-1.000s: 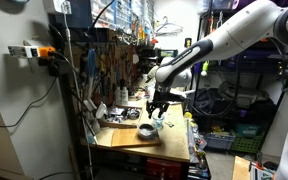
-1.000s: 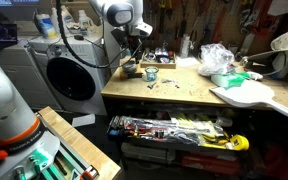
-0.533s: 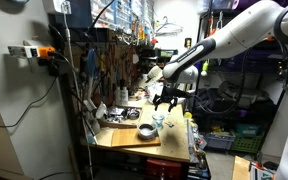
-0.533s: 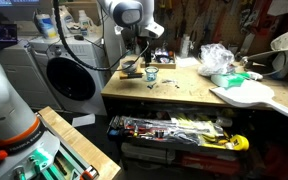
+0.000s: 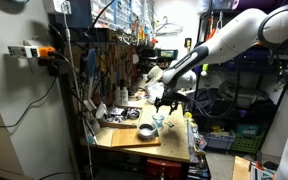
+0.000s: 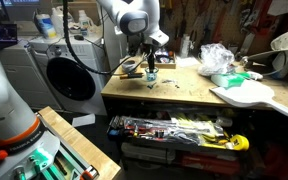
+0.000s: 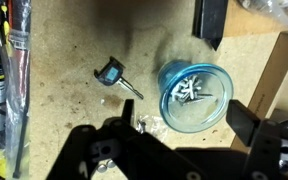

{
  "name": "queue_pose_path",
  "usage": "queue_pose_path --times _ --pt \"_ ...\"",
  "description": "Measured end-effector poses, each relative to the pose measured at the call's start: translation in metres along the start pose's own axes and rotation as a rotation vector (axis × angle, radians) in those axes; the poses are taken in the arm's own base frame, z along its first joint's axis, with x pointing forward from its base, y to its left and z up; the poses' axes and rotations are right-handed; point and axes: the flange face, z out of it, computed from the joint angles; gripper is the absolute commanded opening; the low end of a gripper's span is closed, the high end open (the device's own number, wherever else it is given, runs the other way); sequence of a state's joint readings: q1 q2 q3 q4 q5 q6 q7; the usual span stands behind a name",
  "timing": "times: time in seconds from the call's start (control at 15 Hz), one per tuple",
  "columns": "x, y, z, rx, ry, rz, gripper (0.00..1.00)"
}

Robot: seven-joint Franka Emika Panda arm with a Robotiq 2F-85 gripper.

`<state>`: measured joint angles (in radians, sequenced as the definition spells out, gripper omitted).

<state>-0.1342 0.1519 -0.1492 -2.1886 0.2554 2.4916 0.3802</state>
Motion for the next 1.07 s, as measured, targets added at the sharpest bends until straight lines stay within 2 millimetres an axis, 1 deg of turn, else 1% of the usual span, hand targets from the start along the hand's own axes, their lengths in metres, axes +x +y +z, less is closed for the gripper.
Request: queue_pose_path --times 0.13,0.2,0.27,0.4,0.47,0.67,0.73,0.8,0.93,1.07 --pt "0.004 -0.001 0.013 -0.016 -0.009 0.033 0.64" --pt "0.006 -0.001 0.019 -0.022 -0.013 0.047 0.62" --pt "0.008 -0.001 0.024 -0.028 -0.017 0.058 0.56" --pt "0.012 -0.002 0.032 -0.036 -0.020 0.076 0.38" --pt "0.014 -0.003 0.034 -0.037 -0.021 0.082 0.32" --pt "0.017 -0.008 0.037 -0.039 -0.017 0.094 0.07" --pt "0.019 -0.009 0.037 -0.038 -0.015 0.097 0.02" --pt "0.020 -0.009 0.037 -0.038 -0.014 0.098 0.00" --pt "0.021 -0.012 0.035 -0.033 -0.008 0.098 0.03" --pt "0.023 -0.016 0.032 -0.028 -0.002 0.094 0.03"
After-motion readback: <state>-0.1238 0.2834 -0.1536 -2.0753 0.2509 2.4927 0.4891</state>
